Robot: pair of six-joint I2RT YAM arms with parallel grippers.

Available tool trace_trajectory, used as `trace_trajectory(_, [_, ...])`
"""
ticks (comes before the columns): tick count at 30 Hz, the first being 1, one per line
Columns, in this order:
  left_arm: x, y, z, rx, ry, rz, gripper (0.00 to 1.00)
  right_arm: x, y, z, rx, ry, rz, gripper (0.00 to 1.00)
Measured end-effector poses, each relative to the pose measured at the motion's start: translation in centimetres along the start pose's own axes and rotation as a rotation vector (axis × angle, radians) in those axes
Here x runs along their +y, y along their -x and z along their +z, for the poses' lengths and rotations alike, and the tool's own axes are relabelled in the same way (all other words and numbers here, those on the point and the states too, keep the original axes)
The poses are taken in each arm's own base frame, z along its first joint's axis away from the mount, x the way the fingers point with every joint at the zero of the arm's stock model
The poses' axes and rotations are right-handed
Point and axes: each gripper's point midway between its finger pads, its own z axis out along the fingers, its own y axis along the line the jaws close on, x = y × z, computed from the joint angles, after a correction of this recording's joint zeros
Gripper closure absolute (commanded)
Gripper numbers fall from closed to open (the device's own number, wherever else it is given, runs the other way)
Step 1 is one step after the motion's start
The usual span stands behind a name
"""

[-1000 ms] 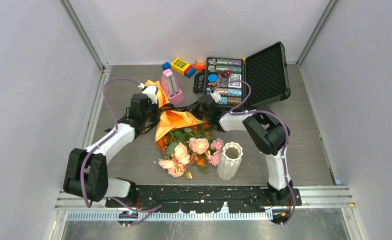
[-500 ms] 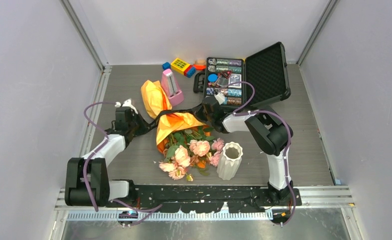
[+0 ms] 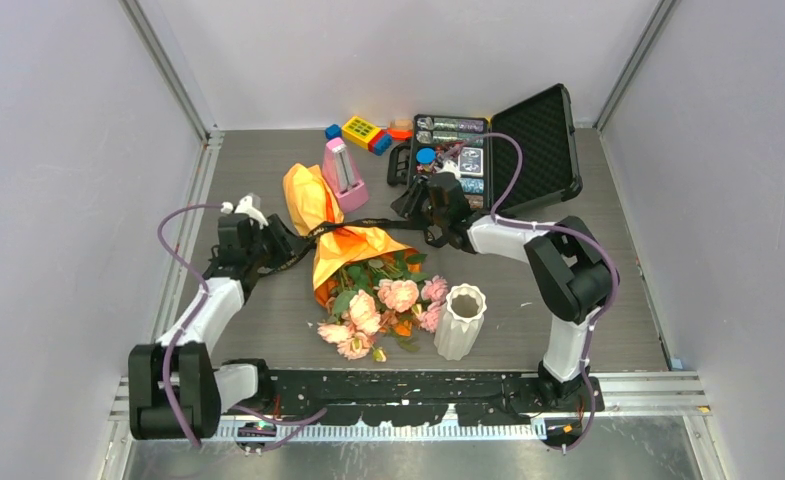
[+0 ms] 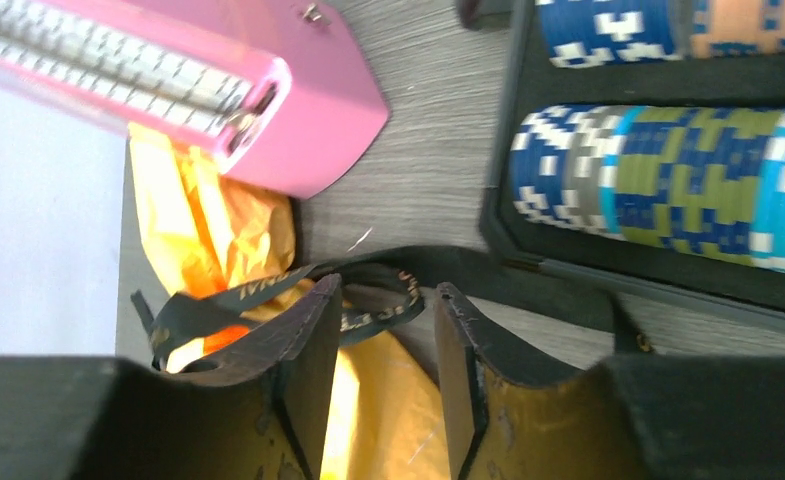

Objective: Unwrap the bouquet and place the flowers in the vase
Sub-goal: Untie the ribbon from the wrapping paper.

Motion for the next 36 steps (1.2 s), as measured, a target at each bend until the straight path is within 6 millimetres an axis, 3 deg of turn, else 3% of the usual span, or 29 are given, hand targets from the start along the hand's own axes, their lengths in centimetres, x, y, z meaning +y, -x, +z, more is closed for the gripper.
trace_trajectory(6, [-2.7,2.2,-2.2,-0.075,-0.063,0.127,0.44,3.6,-0.5,-1.4,0.11,0.14,-0.134,0.46])
trace_trajectory(13, [-6.3,3.7,-1.4,-0.026,-0.102,0.335,0.41,8.2,-1.6,-1.4,0.261,0.332,-0.293,0.45])
trace_trajectory(25, [-3.4,0.9,2.0,0.118,0.056,0.451,0.39,9.3,-5.9,0.6,0.443,0.366,-0.463,0.38])
trace_trajectory(36, [-3.1,1.8,2.5,0.099,0.093,0.456,0.41,10.6,-8.2,1.6,0.499,0.374,-0.634,0.36])
